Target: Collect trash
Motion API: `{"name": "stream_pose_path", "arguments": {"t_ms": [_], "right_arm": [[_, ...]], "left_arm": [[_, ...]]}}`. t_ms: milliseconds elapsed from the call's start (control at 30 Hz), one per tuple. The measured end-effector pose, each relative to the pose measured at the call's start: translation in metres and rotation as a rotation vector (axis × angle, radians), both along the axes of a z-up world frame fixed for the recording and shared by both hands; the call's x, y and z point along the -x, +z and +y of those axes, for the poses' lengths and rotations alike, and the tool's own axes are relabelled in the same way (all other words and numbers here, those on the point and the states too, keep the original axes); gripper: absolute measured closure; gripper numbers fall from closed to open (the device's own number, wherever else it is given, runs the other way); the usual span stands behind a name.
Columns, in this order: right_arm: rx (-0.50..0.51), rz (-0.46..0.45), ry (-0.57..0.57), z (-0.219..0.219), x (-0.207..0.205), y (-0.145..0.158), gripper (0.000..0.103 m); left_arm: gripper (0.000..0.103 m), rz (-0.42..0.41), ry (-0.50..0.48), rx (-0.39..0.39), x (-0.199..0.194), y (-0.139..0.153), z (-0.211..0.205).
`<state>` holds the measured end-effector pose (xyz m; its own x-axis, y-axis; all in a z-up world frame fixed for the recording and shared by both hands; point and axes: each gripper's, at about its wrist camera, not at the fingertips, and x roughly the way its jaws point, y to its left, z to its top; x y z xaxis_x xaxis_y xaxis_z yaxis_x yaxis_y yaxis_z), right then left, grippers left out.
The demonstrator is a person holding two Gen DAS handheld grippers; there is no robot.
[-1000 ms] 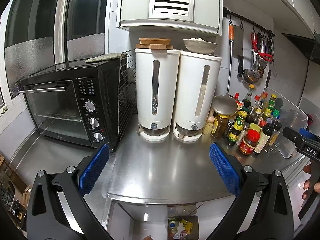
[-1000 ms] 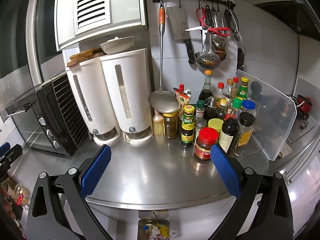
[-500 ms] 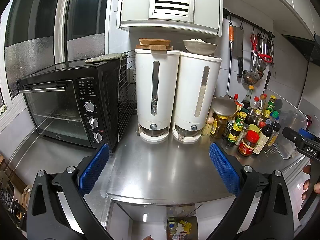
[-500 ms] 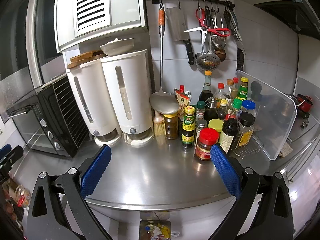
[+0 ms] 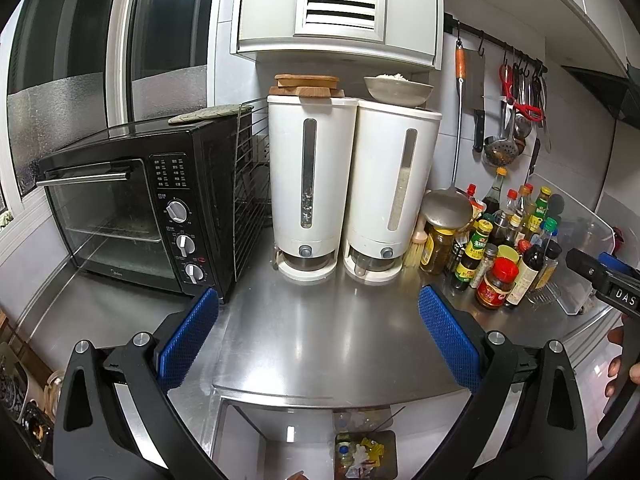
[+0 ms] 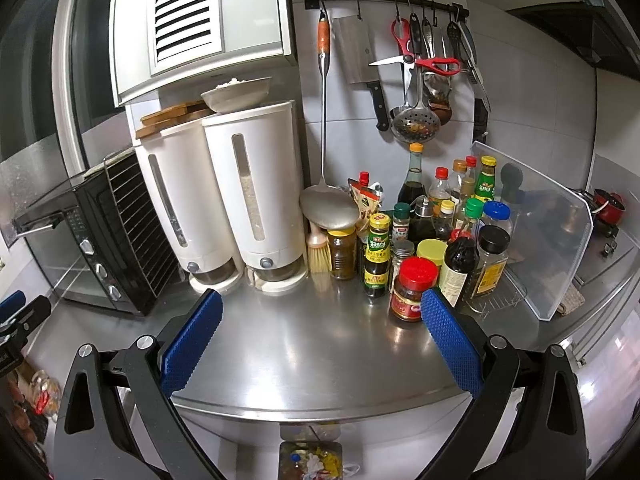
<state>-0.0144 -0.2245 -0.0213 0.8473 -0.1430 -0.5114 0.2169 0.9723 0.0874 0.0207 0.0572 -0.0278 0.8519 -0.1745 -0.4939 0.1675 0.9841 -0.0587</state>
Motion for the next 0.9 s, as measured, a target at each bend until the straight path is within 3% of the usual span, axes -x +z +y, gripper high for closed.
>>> {"name": "stream_pose_path", "arguments": {"t_ms": [733, 900], "right_arm": [[-0.012, 0.0, -0.019, 0.0058, -0.0057, -0.0009, 0.003], [-0.017, 0.011, -0.022, 0.0067, -0.0076, -0.0047, 0.003]], "left_arm": [[0.008, -0.033, 0.042, -0.059, 0.0009, 0.0055, -0.0005], [0.008, -0.01, 0.02, -0.017, -0.0041, 0.0038, 0.0024]]}}
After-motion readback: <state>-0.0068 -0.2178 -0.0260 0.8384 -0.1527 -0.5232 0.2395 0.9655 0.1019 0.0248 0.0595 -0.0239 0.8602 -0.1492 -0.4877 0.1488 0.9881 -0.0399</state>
